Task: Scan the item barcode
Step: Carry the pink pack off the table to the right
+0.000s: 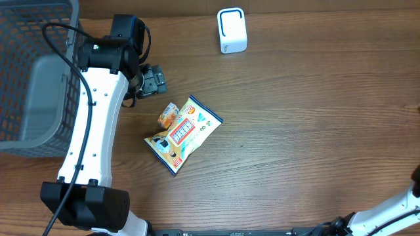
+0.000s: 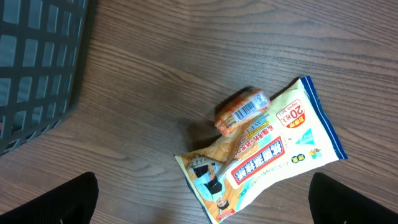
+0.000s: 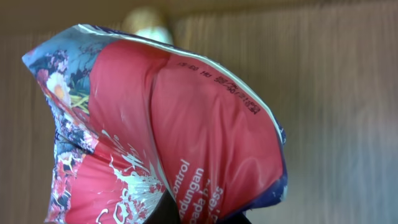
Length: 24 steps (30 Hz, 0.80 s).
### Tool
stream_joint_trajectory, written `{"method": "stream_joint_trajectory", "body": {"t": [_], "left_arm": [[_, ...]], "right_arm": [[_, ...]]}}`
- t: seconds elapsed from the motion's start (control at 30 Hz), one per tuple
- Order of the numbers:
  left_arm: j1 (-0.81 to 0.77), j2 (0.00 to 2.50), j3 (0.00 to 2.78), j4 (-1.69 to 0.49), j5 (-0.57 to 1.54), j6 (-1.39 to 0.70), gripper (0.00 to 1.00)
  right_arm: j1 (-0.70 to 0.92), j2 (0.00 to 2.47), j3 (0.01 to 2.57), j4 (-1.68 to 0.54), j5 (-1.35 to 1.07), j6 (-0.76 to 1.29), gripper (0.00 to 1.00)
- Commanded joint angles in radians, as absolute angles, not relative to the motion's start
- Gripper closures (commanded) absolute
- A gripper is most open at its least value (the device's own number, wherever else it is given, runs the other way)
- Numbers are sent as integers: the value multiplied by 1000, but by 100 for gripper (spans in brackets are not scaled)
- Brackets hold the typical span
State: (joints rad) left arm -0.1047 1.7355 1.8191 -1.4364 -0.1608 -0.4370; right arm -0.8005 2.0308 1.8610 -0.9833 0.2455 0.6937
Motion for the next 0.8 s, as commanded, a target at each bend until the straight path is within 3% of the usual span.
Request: {"method": "stream_joint_trajectory", "body": {"t": [0.0, 0.27, 0.33, 0.53, 0.7, 0.77], "left_arm": [[-105, 1741, 1827, -1435, -160, -426, 0], [-105, 1741, 1827, -1435, -160, -426, 0], [-105, 1741, 1827, -1436, -160, -426, 0], [-105, 1741, 1827, -1436, -160, -426, 0], [-105, 1741, 1827, -1435, -160, -426, 0], [-105, 1741, 1827, -1435, -160, -426, 0]], "right_arm": [[-853, 2058, 1866, -954, 268, 567, 96], [-922, 2156, 1865, -891, 268, 552, 96], [-923, 2175, 1865, -872, 268, 540, 92], [-923, 2220, 1865, -817, 150, 452, 64], [-921, 2219, 1866, -818, 110, 429, 5], [-921, 2208, 1866, -833, 110, 429, 0]]}}
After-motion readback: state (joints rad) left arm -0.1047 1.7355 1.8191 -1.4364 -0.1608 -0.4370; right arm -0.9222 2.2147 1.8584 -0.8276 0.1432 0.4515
